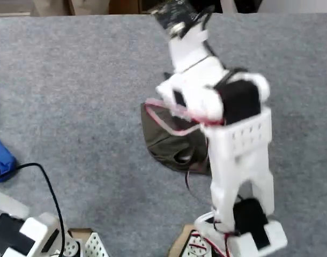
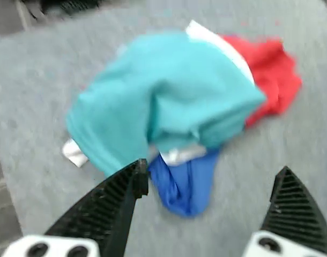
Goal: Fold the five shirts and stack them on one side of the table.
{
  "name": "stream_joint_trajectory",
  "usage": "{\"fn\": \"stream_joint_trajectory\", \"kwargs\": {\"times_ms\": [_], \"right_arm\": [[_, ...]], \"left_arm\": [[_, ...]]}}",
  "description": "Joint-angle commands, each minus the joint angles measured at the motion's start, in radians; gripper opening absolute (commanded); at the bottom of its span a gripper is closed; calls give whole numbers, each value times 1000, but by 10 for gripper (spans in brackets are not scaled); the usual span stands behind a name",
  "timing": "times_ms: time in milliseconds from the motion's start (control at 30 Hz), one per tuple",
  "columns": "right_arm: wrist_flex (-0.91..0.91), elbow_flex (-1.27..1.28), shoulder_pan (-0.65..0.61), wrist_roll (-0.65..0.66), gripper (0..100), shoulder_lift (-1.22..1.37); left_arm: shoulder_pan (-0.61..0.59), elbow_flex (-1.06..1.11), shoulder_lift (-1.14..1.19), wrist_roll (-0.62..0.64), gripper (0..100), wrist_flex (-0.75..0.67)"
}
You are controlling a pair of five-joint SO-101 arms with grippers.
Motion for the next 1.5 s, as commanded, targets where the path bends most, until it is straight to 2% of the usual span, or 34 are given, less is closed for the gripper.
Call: {"fn": "stream_joint_trajectory", "kwargs": {"times_ms": [0,133,267,400,500,667,867,1000,1267,1367,1467], "right_arm": [[-74,2,-50,6,5,-74],[-126,1,-31,6,5,-87],[-127,1,87,11,5,-85],[-129,22,308,140,5,-81],[-129,68,512,270,5,-81],[-130,199,825,468,5,-81],[-330,481,1089,505,5,-88],[-459,596,1236,509,5,-85],[-730,707,1431,511,5,-82],[-736,708,1478,511,5,-82],[-738,711,1492,511,5,-82]], "left_arm": [[109,173,-22,-8,353,6],[242,331,-22,-6,353,-18],[425,448,-22,0,353,-52],[651,503,-22,9,353,-52],[825,497,-22,81,354,-54],[1080,486,-13,135,353,-129],[1318,514,25,262,353,-298],[1402,562,151,308,353,-445],[1471,468,463,315,350,-551],[1476,419,556,315,284,-575],[1476,345,628,315,157,-575]]}}
